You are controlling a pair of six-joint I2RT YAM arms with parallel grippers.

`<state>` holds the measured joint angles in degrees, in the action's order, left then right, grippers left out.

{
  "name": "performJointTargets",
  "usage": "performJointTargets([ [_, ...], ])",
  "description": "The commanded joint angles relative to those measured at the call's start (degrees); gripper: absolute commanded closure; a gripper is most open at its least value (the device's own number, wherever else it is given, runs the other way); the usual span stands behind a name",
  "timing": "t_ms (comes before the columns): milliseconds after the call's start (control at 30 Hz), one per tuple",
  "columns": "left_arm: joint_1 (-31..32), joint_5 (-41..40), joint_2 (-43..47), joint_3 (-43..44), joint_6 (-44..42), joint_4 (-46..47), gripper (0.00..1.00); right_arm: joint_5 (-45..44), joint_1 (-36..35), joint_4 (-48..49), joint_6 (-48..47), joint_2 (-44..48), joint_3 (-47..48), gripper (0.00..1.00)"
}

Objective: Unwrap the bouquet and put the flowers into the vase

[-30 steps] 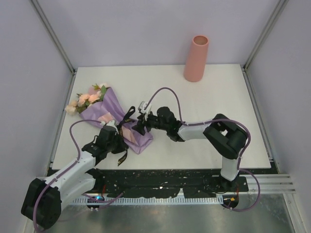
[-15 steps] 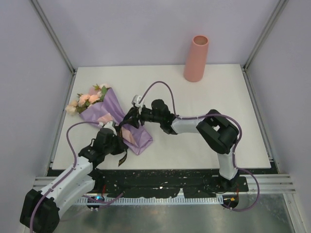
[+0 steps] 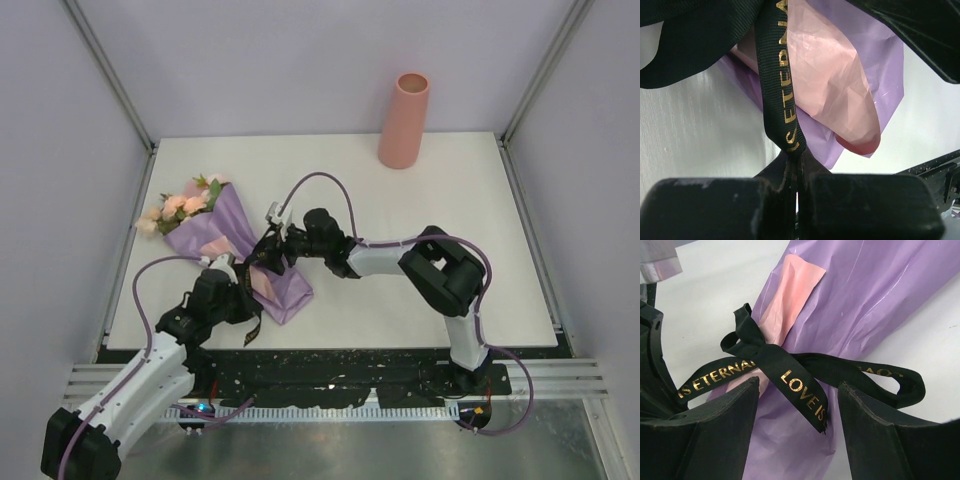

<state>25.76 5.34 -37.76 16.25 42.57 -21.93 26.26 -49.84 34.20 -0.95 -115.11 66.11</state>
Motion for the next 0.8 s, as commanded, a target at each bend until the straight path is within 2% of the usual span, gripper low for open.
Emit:
performJointTargets([
  [0, 0.0, 0.2, 2.2, -0.3, -1.3, -2.1, 1.0, -0.9, -0.6, 0.0, -0.4, -0.7, 1.2, 0.31],
  [300, 0.0, -0.1, 2.4, -0.7, -1.2, -2.1, 1.0, -7.5, -3.0, 1.1, -3.1, -1.8, 2.2, 0.35],
  [367, 0.0, -0.2, 2.5, -0.6, -1.0, -2.1, 1.0, -10.5, -3.4, 1.7, -4.2, -1.8, 1.8, 0.42],
  [400, 0.0, -0.2, 2.4, -0.6, -1.0, -2.2, 1.0, -12.4, -3.4, 2.2, -4.3, -1.8, 1.3, 0.53],
  [433, 0.0, -0.3, 2.5, -0.6, -1.0, -2.2, 1.0, -13.1, -3.4, 3.8, -4.2, -1.3, 0.7, 0.57],
  [500, 0.0, -0.3, 2.4, -0.6, -0.6, -2.2, 1.0, -15.9, -3.4, 7.0, -3.9, -0.3, -1.4, 0.77],
  [567, -0.1, -0.3, 2.3, -0.7, 0.0, -2.2, 1.0, -17.2, -3.4, 8.5, -3.9, 1.5, -3.3, 0.87],
  [633, 0.0, -0.5, 2.2, -0.8, 0.4, -2.1, 1.0, -19.2, -3.4, 8.1, -4.1, 2.9, -4.1, 0.94],
  [767, 0.0, -1.6, 1.7, -0.5, 0.9, -2.8, 1.0, -22.7, -2.9, 6.5, -3.3, 5.4, -4.2, 0.94],
])
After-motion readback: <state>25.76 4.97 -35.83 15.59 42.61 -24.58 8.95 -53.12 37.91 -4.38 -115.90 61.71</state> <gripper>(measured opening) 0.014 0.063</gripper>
